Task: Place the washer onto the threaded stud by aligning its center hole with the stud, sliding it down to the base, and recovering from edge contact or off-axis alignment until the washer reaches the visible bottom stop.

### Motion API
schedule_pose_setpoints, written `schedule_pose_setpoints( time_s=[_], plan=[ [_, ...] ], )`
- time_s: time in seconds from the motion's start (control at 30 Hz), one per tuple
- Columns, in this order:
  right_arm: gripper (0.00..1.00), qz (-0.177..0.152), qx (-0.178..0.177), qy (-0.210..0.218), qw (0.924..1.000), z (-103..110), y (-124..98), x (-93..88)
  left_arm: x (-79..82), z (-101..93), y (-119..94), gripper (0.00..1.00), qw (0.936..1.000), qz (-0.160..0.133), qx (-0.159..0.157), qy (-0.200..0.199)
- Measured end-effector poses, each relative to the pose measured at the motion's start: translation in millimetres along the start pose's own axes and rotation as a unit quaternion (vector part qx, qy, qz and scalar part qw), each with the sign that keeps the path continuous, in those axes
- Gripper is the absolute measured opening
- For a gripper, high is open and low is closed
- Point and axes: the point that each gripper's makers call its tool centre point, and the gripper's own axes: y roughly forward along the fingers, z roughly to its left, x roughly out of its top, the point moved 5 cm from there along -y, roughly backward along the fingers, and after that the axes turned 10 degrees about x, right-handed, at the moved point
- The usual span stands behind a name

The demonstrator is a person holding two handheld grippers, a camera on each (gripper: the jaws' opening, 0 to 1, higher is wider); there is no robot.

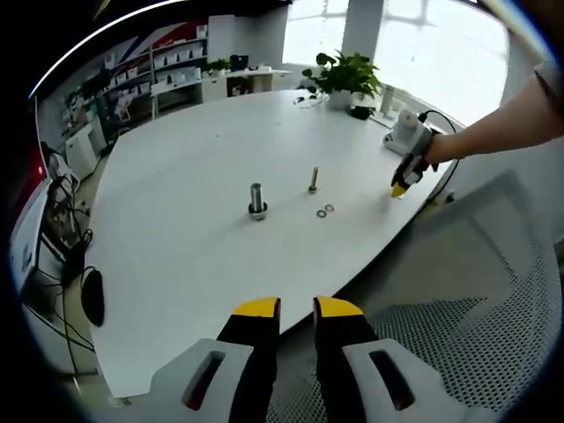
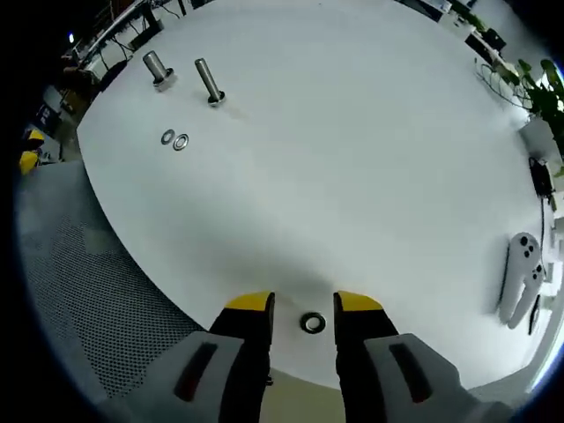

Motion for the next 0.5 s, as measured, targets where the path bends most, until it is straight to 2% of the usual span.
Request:
schedule_pose_setpoints(
  time_s=[0.13,0.23,0.37,0.47,0.5],
  plan=[
    [0.29,0.014,-0.009,0.005,0.9998,-5.7,-0.5,-11.6,0.1,-0.2,0.0,0.12,1.0,0.0,-0.001,0.001],
    [0.28,0.009,-0.007,0.019,0.9998,-6.9,-2.0,-14.7,0.1,-0.2,0.0,0.12,1.0,0.0,0.0,0.001],
    [0.27,0.022,-0.009,0.014,0.9996,-8.7,2.2,-22.2,0.0,-0.2,0.1,0.12,1.0,0.001,0.0,0.001],
    [0.26,0.019,-0.005,0.023,0.9996,-8.2,2.6,-22.1,-0.3,-0.4,0.2,0.12,1.0,0.002,-0.001,0.002],
    [0.26,0.014,-0.009,0.012,0.9998,-9.4,1.9,-20.4,-0.3,-0.5,0.2,0.12,1.0,0.002,-0.001,0.002]
  ],
)
